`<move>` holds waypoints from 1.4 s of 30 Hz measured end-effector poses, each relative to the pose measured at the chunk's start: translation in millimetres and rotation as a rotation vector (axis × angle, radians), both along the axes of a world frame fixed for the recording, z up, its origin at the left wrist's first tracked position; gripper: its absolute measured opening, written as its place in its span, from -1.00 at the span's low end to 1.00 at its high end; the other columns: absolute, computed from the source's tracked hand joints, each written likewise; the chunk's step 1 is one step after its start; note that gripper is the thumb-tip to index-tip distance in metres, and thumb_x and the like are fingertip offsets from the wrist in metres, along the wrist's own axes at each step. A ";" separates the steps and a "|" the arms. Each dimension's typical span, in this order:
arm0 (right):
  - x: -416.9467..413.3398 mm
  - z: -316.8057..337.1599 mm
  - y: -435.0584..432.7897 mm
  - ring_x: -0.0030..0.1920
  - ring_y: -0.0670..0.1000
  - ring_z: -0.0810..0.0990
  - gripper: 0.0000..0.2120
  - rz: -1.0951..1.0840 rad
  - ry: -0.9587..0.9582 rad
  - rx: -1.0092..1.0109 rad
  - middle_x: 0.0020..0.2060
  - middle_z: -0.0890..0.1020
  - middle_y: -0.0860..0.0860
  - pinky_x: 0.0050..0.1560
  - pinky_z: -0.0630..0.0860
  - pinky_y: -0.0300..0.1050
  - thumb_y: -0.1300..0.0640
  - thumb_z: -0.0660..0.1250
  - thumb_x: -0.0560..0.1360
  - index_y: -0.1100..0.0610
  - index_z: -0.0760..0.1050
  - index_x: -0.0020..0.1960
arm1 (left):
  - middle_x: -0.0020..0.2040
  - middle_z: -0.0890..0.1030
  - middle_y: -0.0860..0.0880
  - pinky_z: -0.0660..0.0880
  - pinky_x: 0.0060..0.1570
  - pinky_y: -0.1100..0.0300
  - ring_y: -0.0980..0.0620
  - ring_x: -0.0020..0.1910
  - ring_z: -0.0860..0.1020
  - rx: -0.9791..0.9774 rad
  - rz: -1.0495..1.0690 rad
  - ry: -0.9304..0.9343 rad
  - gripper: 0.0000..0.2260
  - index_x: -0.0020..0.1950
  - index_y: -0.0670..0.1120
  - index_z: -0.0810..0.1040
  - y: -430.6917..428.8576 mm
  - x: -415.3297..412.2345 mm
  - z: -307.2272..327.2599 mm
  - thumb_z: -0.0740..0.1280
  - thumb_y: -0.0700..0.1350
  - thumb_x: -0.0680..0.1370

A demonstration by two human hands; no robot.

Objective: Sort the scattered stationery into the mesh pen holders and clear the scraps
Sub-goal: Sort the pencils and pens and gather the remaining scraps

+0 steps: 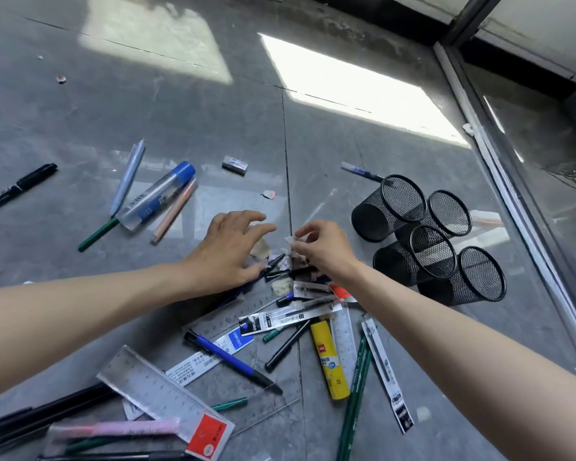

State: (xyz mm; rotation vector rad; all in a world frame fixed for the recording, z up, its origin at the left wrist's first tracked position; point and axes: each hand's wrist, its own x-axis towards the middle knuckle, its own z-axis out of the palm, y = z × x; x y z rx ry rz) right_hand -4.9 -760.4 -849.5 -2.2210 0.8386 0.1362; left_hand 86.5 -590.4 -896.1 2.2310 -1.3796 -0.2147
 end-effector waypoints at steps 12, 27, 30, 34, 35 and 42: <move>10.7 8.0 13.0 -0.18 -0.02 0.47 -0.85 0.483 0.225 -0.216 -0.17 0.60 0.10 -0.27 0.27 -0.28 0.28 0.45 0.37 0.28 0.59 -0.07 | 0.43 0.17 -0.03 -0.24 0.33 0.10 0.00 0.46 0.09 0.146 -0.009 -0.013 -0.29 0.48 0.12 0.15 27.9 -10.4 4.1 0.38 0.19 0.42; 13.2 14.9 22.6 0.09 0.05 0.54 -0.64 0.039 -0.047 -0.021 0.08 0.58 0.10 0.06 0.44 -0.15 0.36 0.25 0.40 0.14 0.57 0.14 | 0.56 -0.12 -0.05 -0.38 0.37 0.09 0.03 0.52 -0.22 0.229 0.066 0.016 -0.16 0.55 -0.01 -0.11 33.0 13.9 1.1 0.29 0.24 0.47; 25.0 15.5 22.1 0.40 0.08 0.28 -0.52 0.192 0.020 -0.077 0.39 0.34 0.12 0.35 0.19 -0.14 0.21 0.25 0.53 0.18 0.29 0.44 | 0.56 -0.16 -0.06 -0.33 0.40 0.13 0.02 0.52 -0.23 0.245 0.081 0.041 -0.18 0.55 -0.05 -0.17 25.3 13.6 0.5 0.25 0.22 0.51; 49.2 4.7 27.3 0.30 0.11 0.34 -0.44 0.229 0.067 -0.125 0.18 0.44 0.09 0.38 0.20 0.14 -0.22 0.03 0.48 0.09 0.27 0.34 | 0.56 -0.12 -0.04 -0.27 0.44 0.09 0.04 0.53 -0.19 0.217 0.067 0.039 -0.21 0.54 -0.03 -0.19 22.5 14.1 -0.4 0.20 0.22 0.53; 52.8 -1.6 26.1 0.25 0.11 0.37 -0.42 0.217 0.065 -0.121 0.07 0.40 0.03 0.36 0.23 0.18 -0.27 -0.04 0.43 0.09 0.29 0.26 | 0.56 -0.11 -0.03 -0.27 0.44 0.08 0.06 0.53 -0.18 0.203 0.057 0.047 -0.22 0.55 -0.02 -0.19 24.2 15.2 0.5 0.20 0.23 0.53; 46.1 -3.0 51.9 0.51 -0.01 0.11 -0.52 0.339 0.010 0.009 0.51 0.18 0.03 0.49 0.03 -0.13 0.01 -0.01 0.66 0.13 0.07 0.53 | 0.56 -0.10 -0.03 -0.17 0.47 0.12 0.05 0.53 -0.12 0.194 -0.144 0.088 0.01 0.50 0.04 -0.25 69.4 33.3 9.1 0.31 0.36 0.31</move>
